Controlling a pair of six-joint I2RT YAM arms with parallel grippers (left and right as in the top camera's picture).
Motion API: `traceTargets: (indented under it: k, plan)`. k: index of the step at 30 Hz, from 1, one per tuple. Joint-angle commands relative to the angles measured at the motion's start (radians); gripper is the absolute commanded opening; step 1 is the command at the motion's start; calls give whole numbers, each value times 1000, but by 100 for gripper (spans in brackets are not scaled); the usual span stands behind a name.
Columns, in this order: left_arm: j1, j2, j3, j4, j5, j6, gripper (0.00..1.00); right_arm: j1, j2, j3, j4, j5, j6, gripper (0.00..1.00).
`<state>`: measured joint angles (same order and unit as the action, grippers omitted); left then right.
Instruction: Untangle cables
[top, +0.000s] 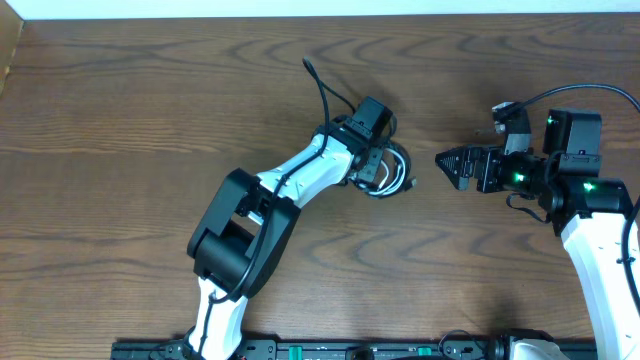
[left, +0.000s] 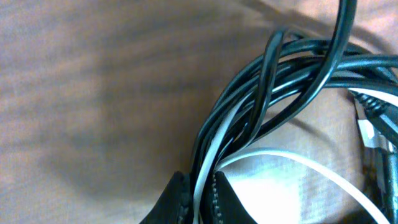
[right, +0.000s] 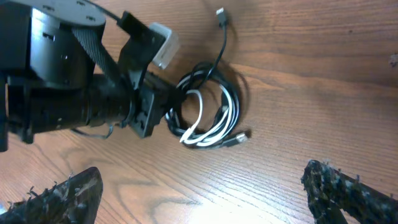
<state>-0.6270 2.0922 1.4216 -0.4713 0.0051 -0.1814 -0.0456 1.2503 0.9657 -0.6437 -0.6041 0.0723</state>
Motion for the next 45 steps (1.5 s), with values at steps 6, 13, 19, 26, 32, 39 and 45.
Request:
traceTargets:
  k: [6,13,19,26,32,39,45]
  plan:
    - [2,-406,-2,-97,14,-26,7,2,0,19,35,3,102,98]
    - [17,-575,-2,-140,159,-84,7,64,0,19,111,-1,193,89]
    - [108,-575,-2,-164,378,-120,7,157,6,19,161,36,261,81]
    - [126,-575,-2,-170,459,-128,8,240,94,19,253,52,370,71]
    - [127,-575,-2,-168,455,-128,7,322,190,19,274,183,500,61]
    - [132,-575,-2,-153,458,-135,8,317,319,19,106,510,656,31]
    - [133,-574,-2,-158,455,-130,7,309,327,19,105,507,602,20]
